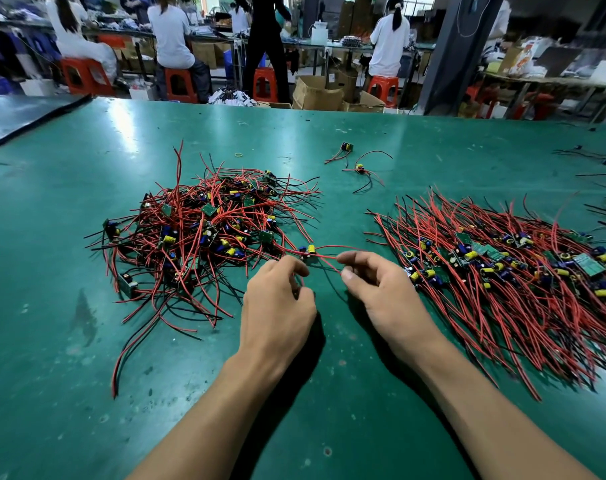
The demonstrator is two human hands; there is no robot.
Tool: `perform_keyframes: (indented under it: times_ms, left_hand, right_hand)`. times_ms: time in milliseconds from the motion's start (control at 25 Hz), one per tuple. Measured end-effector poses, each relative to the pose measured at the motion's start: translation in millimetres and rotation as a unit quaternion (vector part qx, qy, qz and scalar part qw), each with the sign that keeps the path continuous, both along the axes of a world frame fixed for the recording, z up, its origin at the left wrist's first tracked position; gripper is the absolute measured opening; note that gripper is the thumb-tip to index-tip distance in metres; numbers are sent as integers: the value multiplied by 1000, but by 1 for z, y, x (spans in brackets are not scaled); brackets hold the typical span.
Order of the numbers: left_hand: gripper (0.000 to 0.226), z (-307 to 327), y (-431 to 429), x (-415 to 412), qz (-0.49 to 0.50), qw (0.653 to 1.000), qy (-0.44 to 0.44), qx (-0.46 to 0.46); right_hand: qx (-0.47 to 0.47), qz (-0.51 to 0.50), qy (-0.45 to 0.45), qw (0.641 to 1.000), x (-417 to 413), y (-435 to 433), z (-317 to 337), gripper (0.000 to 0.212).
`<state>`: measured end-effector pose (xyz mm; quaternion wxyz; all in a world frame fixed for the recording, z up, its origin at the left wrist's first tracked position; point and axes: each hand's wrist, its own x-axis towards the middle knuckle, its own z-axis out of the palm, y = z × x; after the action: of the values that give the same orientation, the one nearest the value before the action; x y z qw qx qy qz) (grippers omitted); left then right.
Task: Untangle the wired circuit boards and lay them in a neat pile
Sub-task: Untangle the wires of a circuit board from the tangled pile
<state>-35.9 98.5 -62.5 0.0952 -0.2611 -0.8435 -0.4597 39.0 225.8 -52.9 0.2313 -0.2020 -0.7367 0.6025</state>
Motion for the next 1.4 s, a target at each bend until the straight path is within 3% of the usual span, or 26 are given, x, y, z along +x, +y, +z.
perform_keyframes:
  times_ms: [120,200,400,520,640,760,800,920,1040,1160,1400]
  left_hand:
    - [30,1,0,1,-34,998,43,36]
    - [39,-1,-1,1,-77,995,54,43]
    - [22,-1,-1,0,-91,990,49,96]
    - [12,2,0,2,-62,982,7,180]
    - [11,4,0,5,-81,969,-16,232]
    - [12,6,0,8,-145,964,-22,223]
    - [13,7,0,9,-172,961,-26,213]
    - [11,8,-1,10,-191,963,-35,188]
    - [24,11,-2,8,-135,966,-94,199]
    - [41,11,-2,2,-108,950,-198,216]
    - [41,11,0,0,-136,932,-263,209]
  right_hand:
    - [-249,81,66,963,4,-1,9,19]
    - [-309,146,66,937,6,-4,11,18]
    - [-285,193,34,938,9,-2,10,14]
    - [-288,111,19,951,5,4,4,9]
    - [-143,-4,21,989,3,5,-1,26]
    - [-70,73,39,994,5,5,-3,65]
    - [-74,107,45,990,6,5,-4,66]
    - [-2,94,45,995,4,2,-3,27]
    - [-99,0,75,992,3,8,0,20]
    - [-240,-41,142,959,4,19,7,25]
    - [-354,104,146,918,8,15,18,19]
